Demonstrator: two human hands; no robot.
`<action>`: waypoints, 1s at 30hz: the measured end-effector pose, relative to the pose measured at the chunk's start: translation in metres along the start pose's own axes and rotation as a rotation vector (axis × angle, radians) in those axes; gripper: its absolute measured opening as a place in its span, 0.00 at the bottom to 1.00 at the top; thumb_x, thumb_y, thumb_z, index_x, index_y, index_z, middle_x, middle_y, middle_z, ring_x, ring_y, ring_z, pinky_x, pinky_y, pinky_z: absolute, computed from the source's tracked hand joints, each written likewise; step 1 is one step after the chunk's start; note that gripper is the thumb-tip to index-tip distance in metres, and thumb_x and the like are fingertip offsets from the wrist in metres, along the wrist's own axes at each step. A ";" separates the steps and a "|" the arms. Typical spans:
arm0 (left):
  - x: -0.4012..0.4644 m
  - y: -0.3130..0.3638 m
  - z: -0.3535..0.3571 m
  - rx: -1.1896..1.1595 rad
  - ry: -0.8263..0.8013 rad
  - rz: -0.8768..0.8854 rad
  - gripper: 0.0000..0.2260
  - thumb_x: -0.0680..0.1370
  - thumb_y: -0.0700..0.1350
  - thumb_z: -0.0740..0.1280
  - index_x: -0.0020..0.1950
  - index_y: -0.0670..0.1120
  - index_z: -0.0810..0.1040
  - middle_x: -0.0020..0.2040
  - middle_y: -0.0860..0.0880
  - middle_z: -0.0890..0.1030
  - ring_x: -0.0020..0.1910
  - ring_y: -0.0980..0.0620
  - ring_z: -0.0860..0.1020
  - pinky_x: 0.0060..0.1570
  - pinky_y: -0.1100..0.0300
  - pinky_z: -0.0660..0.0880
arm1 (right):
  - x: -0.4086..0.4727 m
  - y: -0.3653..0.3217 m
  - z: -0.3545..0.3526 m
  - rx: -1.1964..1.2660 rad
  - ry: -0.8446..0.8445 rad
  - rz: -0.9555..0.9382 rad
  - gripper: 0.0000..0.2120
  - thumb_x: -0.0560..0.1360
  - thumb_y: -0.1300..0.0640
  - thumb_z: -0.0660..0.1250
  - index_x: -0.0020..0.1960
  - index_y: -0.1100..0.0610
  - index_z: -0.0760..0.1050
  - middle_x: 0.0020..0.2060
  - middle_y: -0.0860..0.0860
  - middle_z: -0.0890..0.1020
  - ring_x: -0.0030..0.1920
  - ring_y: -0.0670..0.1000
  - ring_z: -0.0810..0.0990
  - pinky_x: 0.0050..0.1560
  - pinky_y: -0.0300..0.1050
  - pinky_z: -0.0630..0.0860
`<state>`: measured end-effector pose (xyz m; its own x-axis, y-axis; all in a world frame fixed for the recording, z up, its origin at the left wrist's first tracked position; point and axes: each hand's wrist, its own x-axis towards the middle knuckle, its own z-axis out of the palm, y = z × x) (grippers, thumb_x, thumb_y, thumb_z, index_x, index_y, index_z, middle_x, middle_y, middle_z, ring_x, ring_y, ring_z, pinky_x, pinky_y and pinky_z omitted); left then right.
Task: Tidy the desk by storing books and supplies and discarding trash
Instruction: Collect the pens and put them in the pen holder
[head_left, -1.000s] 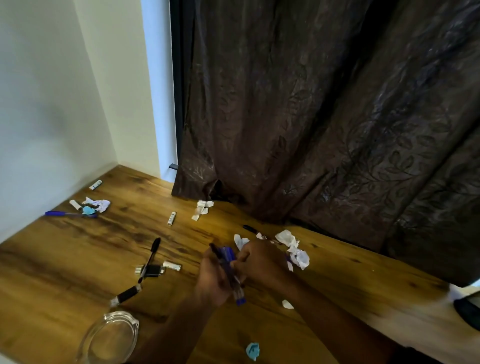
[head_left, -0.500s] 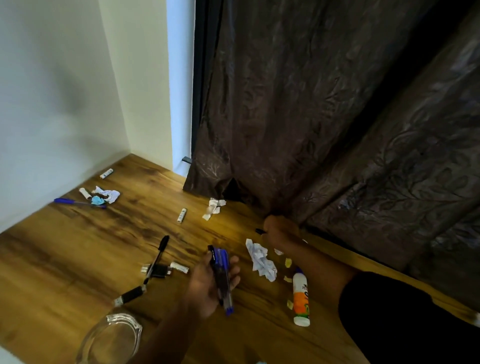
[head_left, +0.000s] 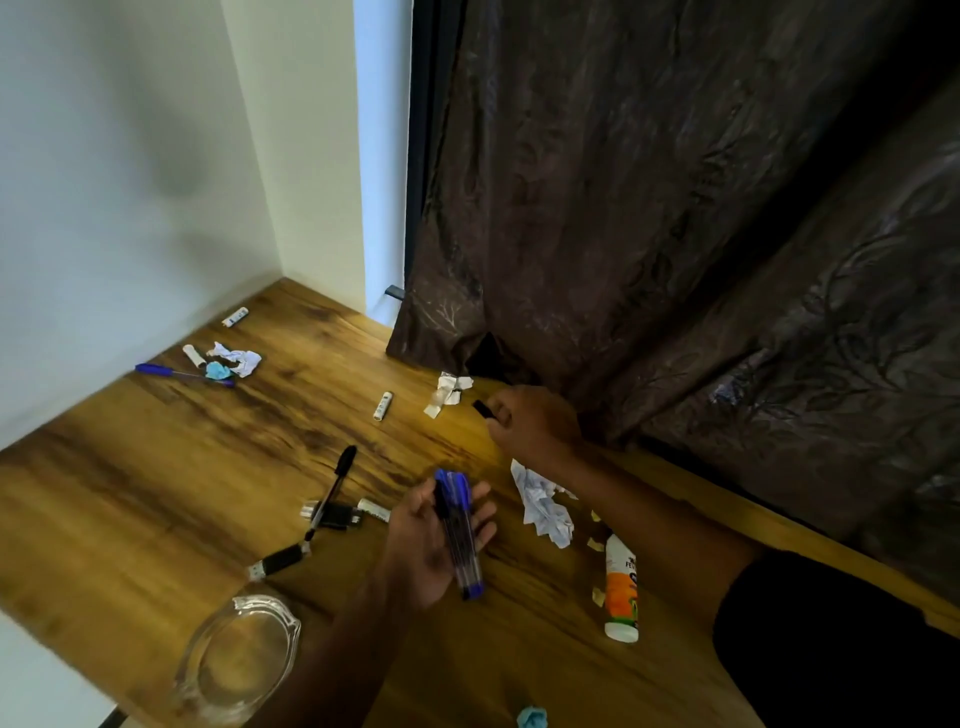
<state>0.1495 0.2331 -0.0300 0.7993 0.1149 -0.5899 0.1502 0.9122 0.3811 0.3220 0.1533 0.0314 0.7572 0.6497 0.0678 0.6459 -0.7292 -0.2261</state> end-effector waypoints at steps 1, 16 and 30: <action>0.000 0.000 0.000 -0.002 -0.002 0.007 0.21 0.85 0.57 0.52 0.66 0.45 0.75 0.63 0.39 0.82 0.66 0.38 0.78 0.68 0.42 0.71 | -0.003 -0.011 -0.005 0.065 0.030 -0.015 0.09 0.74 0.50 0.70 0.50 0.53 0.81 0.42 0.50 0.84 0.43 0.53 0.83 0.44 0.49 0.81; -0.036 0.008 -0.022 -0.170 -0.023 0.057 0.27 0.82 0.61 0.60 0.72 0.43 0.74 0.62 0.40 0.83 0.59 0.42 0.82 0.58 0.46 0.76 | -0.065 -0.098 0.006 0.261 -0.023 -0.022 0.09 0.75 0.48 0.71 0.48 0.54 0.84 0.43 0.50 0.86 0.44 0.52 0.85 0.44 0.50 0.83; -0.115 0.041 -0.098 -0.276 0.109 0.197 0.27 0.83 0.59 0.60 0.76 0.42 0.70 0.65 0.39 0.81 0.68 0.39 0.75 0.64 0.45 0.72 | 0.028 -0.161 0.112 0.269 -0.380 0.191 0.21 0.58 0.39 0.71 0.43 0.53 0.73 0.48 0.55 0.81 0.50 0.59 0.84 0.48 0.54 0.83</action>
<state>0.0069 0.2956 -0.0169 0.7279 0.3274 -0.6024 -0.1758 0.9384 0.2975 0.2283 0.3126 -0.0390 0.7377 0.5791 -0.3469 0.4133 -0.7938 -0.4462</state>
